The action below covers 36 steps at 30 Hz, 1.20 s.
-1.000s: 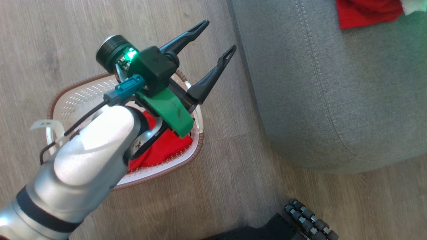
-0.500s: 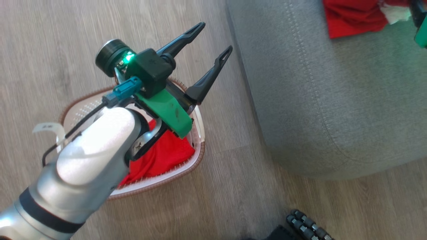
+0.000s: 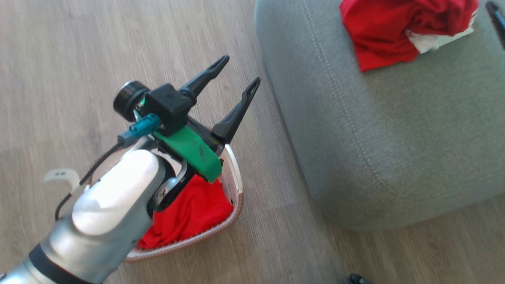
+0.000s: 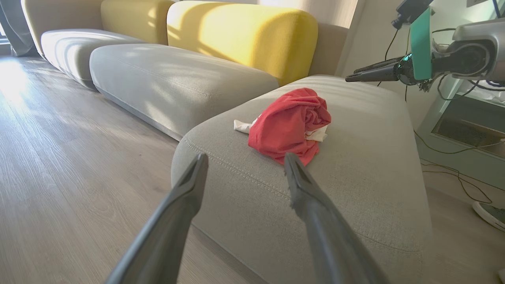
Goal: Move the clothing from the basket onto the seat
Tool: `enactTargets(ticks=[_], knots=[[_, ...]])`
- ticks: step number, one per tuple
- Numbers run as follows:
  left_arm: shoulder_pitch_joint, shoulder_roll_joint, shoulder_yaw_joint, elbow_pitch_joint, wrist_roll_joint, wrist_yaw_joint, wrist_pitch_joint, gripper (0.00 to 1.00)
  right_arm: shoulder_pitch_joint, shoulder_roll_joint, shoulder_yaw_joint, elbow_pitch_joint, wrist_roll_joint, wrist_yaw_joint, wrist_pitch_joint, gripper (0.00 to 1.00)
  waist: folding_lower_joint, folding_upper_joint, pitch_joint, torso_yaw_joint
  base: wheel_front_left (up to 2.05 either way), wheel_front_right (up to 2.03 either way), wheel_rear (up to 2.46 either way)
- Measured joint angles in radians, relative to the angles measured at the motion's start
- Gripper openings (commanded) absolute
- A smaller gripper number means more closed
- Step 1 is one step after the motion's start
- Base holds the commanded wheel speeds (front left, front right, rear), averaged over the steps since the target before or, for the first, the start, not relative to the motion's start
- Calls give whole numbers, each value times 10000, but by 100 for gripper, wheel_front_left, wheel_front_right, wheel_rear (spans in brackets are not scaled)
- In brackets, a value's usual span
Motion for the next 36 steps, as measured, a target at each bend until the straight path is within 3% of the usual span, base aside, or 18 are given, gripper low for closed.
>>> enactTargets(ticks=[11, 20, 27, 32, 36], knots=[[851, 4, 163, 107, -405, 359, -439, 100, 1214, -963, -387, -1827, 155, 0, -1097, 100, 0, 0, -1265, 538, 0, 0, 0], [1631, 59, 462, 144, -713, 750, -729, 100, 3244, -1156, -2330, -3208, -387, -2, -1985, 100, 0, 0, -2043, 1437, 0, 0, 0], [2296, 174, 901, 136, -934, 1147, -926, 100, 5465, 0, -4341, -4437, -1507, -2, -2364, 100, 0, 0, -2412, 2074, 0, 0, 0], [2853, 382, 1258, 109, -1041, 1413, -1030, 100, 7270, 1394, -6052, -5956, -2658, -2, -2472, 100, -1, 0, -2711, 2495, 0, 0, 0], [3255, 481, 1555, 19, -1057, 1632, -1085, 100, 8385, 2533, -6819, -7233, -3419, -2, -2445, 100, -1, 0, -2888, 2746, 0, 0, 0]])
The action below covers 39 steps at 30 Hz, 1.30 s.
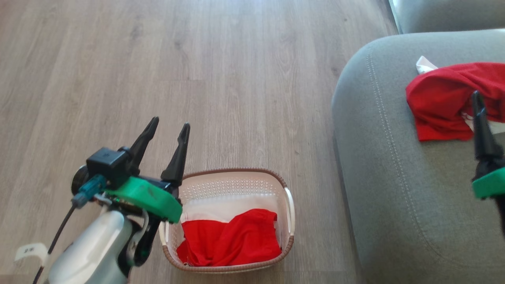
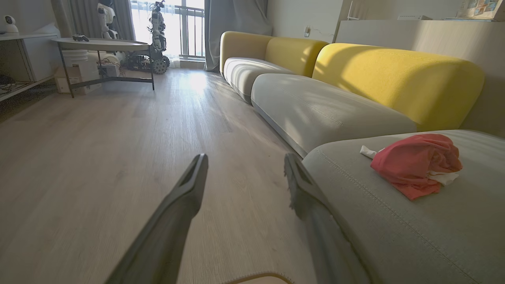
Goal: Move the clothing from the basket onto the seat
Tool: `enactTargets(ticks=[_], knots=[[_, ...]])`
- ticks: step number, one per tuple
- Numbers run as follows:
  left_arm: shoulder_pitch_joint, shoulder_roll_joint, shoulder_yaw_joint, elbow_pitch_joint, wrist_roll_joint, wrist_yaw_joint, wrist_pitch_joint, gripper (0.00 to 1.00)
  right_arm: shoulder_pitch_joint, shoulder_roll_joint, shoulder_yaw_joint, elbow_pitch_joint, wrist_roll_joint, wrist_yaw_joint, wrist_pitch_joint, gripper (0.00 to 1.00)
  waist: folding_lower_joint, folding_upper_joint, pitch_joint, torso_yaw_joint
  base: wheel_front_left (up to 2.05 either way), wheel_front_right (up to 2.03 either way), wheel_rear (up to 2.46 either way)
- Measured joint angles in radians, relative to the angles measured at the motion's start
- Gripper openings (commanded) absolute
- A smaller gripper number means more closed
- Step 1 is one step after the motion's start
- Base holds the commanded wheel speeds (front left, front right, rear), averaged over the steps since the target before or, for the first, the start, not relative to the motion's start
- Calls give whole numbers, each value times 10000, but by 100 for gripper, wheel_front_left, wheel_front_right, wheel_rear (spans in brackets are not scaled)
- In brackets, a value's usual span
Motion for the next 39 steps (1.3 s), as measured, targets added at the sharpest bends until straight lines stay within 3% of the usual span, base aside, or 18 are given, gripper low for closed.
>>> enactTargets(ticks=[8, 12, 19, 29, 39], knots=[[845, 67, 537, -253, -69, 305, -69, 100, 1365, 1440, -355, -1131, -809, 0, 84, 100, 0, 0, -184, 240, 0, 0, 0], [1482, 61, 1187, -372, -63, 556, -81, 100, 1797, 1814, -215, -1137, -986, 0, -82, 100, 0, 0, -230, 196, 0, 0, 0], [2685, -205, 2305, -614, 598, 527, -81, 100, 2100, 2357, 128, -830, -1101, 0, -761, 100, 0, 0, -310, 162, 0, 0, 0], [3470, -1018, 3480, -462, 1954, -408, -81, 100, 2278, 2629, 640, -293, -1338, 0, -1235, 100, 0, 0, -460, 150, 0, 0, 0], [3570, -1557, 4103, -159, 2604, -991, -81, 100, 2277, 2629, 763, -151, -1335, 0, -1329, 100, 0, 0, -481, 147, 0, 0, 0]])
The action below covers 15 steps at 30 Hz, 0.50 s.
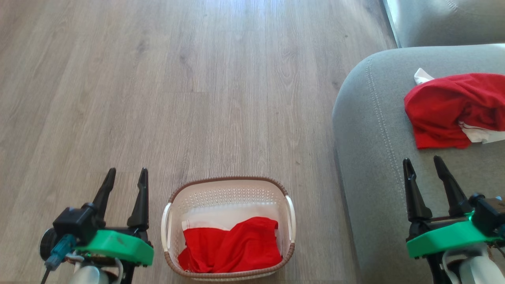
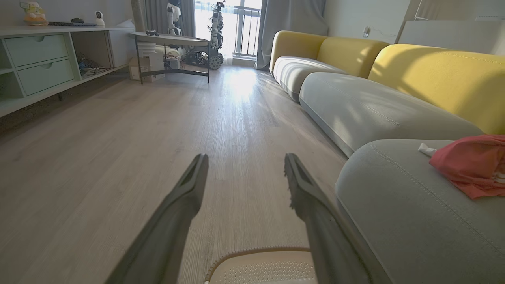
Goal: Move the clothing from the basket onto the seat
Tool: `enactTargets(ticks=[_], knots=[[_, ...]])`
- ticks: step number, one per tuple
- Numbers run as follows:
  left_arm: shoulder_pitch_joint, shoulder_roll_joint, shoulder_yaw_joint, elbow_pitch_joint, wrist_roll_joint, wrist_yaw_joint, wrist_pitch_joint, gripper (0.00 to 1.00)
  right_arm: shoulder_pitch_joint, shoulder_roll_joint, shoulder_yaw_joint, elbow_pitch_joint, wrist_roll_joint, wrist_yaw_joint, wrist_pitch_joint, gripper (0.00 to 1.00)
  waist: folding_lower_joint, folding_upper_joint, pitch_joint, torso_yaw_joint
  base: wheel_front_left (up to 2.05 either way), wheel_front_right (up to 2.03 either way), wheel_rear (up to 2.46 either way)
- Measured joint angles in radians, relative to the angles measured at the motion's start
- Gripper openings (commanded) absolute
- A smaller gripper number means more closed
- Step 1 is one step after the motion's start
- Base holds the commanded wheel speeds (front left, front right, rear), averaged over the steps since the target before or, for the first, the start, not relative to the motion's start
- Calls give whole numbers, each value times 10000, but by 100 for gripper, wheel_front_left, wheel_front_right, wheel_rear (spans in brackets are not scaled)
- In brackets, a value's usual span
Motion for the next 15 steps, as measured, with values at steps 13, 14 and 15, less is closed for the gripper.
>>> enactTargets(ticks=[13, 14, 15], knots=[[0, -464, 548, 314, 523, -656, 0, 100, -13, -12, 215, 111, 59, 0, -38, 100, 0, 0, 55, -53, 0, 0, 0], [0, -487, 583, 318, 529, -667, 0, 100, -15, -12, 217, 111, 75, 0, -48, 100, 0, 0, 59, -62, 0, 0, 0], [0, -487, 583, 318, 529, -667, 0, 100, -15, -12, 217, 111, 75, 0, -48, 100, 0, 0, 59, -62, 0, 0, 0]])
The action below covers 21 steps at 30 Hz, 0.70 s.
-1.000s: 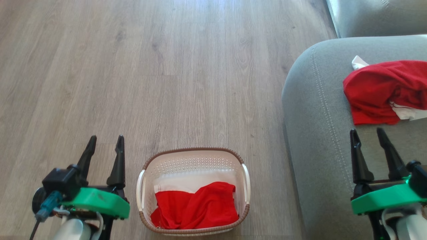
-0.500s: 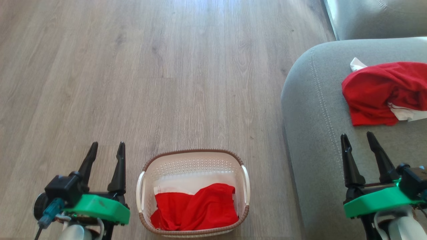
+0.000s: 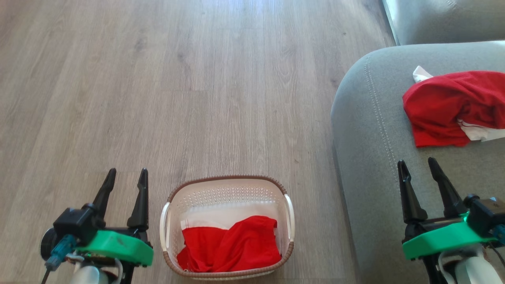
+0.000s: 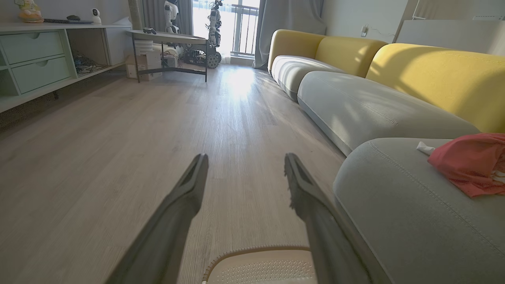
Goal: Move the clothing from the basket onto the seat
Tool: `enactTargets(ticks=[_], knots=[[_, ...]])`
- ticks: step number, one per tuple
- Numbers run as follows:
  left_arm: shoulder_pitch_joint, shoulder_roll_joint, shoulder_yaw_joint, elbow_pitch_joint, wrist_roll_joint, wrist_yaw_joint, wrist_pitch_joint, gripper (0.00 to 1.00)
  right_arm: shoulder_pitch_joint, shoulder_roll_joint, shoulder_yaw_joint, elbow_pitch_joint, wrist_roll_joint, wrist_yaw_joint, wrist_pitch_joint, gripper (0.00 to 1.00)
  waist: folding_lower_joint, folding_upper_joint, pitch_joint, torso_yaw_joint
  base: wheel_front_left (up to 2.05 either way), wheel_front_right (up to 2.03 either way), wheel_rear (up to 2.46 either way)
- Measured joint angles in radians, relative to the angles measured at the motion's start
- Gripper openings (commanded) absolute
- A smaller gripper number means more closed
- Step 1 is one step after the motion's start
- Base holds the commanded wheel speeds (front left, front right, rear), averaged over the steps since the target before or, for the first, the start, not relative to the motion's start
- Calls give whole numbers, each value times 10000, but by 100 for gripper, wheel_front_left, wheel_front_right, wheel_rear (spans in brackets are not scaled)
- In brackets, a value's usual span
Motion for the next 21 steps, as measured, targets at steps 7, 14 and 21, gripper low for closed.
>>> enactTargets(ticks=[7, 14, 21], knots=[[-44, -203, 182, 58, 209, -276, 0, 100, -45, -13, 36, -50, 0, 0, -33, 100, 0, 0, 210, -103, 0, 0, 0], [-453, -311, 224, 284, 349, -531, 0, 100, -428, -69, 54, -213, 0, 0, -40, 100, 0, 0, 660, -331, 0, 0, 0], [-1132, -514, 198, 675, 500, -709, -27, 100, -908, -100, 52, -424, -2, 0, -42, 100, 0, 0, 1322, -600, 0, 0, 0]])
